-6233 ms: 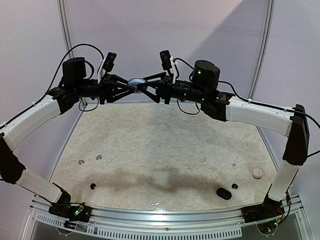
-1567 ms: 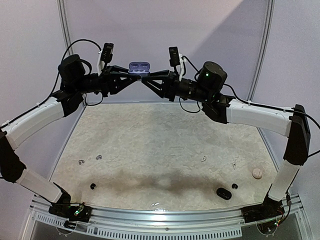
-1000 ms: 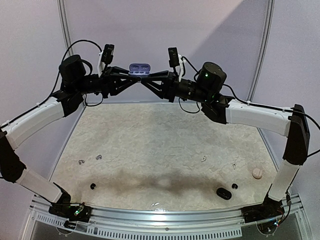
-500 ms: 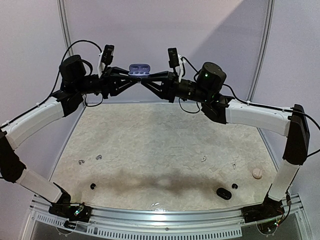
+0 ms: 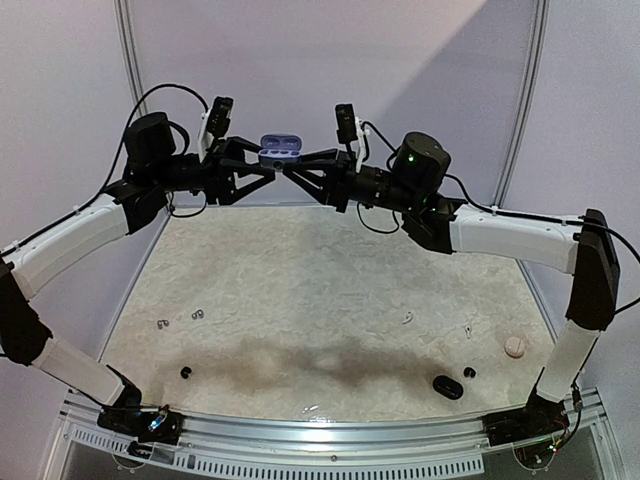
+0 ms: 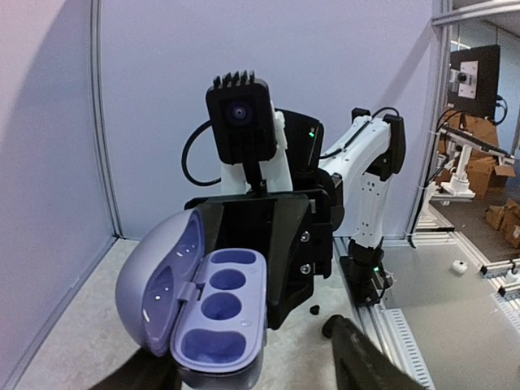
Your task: Insert the wireless bluetooth earbuds into the charging case
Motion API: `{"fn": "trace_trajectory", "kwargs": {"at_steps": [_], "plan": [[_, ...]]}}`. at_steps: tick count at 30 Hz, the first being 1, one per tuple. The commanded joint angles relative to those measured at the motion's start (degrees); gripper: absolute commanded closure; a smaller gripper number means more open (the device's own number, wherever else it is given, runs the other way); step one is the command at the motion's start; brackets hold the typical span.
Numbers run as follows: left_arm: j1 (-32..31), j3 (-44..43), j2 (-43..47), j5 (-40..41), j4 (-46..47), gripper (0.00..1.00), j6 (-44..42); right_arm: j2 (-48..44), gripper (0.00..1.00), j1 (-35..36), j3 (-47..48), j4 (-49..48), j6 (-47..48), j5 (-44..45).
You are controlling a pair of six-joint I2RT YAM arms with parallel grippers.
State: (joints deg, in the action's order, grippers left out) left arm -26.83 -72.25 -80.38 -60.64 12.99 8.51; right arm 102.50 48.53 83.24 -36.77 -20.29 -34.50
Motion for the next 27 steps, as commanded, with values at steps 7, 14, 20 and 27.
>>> {"fn": "trace_trajectory", "kwargs": {"at_steps": [7, 14, 20, 27], "plan": [[0.4, 0.06, -0.33, -1.65, -4.02, 0.09, -2.83, -2.87, 1.0, 0.55, -2.22, -0.06, 2.67, 3.16], [5.25, -0.28, 1.94, -0.51, -19.2, 0.01, -8.93, -5.49, 1.0, -0.31, -4.14, 3.03, 7.84, 4.88], [9.58, -3.15, 4.12, 3.86, -41.25, 0.01, -24.0, -5.39, 1.0, -1.18, -4.07, 2.14, 8.43, 4.92], [19.48, -5.49, 4.55, 19.13, -63.94, 0.12, -35.8, -4.0, 1.0, -1.47, -2.22, 4.01, 9.72, 4.5]]}}
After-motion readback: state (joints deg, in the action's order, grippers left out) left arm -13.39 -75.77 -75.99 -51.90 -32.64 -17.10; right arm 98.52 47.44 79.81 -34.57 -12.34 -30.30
